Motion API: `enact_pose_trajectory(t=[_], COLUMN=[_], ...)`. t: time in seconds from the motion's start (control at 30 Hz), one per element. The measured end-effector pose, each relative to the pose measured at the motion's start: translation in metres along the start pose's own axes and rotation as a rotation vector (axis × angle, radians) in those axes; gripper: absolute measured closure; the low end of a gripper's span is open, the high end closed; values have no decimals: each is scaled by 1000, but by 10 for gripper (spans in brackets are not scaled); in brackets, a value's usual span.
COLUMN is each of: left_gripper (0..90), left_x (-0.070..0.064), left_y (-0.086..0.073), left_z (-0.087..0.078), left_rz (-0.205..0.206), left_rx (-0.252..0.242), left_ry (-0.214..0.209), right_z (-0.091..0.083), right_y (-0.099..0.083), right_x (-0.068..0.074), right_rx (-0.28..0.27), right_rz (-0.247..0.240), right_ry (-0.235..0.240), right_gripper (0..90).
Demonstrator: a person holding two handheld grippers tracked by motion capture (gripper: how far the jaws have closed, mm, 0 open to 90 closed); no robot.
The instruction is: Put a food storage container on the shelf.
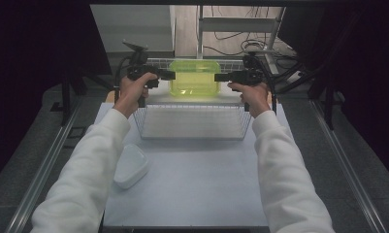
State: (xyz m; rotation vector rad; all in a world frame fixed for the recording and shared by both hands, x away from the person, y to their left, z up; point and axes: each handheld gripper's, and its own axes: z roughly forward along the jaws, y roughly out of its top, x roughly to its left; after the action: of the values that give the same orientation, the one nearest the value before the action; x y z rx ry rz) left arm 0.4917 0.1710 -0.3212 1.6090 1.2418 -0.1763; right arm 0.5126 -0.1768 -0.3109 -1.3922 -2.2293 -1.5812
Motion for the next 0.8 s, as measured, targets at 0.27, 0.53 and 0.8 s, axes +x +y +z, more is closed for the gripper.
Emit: enact_pose_trajectory(t=[0.27,0.53,0.8], left_gripper=[771,745,692], left_x=[14,28,27], left_y=[13,17,16], left_z=[9,18,20], left_rz=[-122,-210,-179], left_rx=[30,52,37], left_ry=[-12,-45,-20], right_z=[10,21,21], right_y=[11,11,10], right_x=[-5,-18,-16], right_rx=[33,25,11], right_rz=[105,221,228], right_ry=[-41,-34,-51], right_gripper=[762,722,706])
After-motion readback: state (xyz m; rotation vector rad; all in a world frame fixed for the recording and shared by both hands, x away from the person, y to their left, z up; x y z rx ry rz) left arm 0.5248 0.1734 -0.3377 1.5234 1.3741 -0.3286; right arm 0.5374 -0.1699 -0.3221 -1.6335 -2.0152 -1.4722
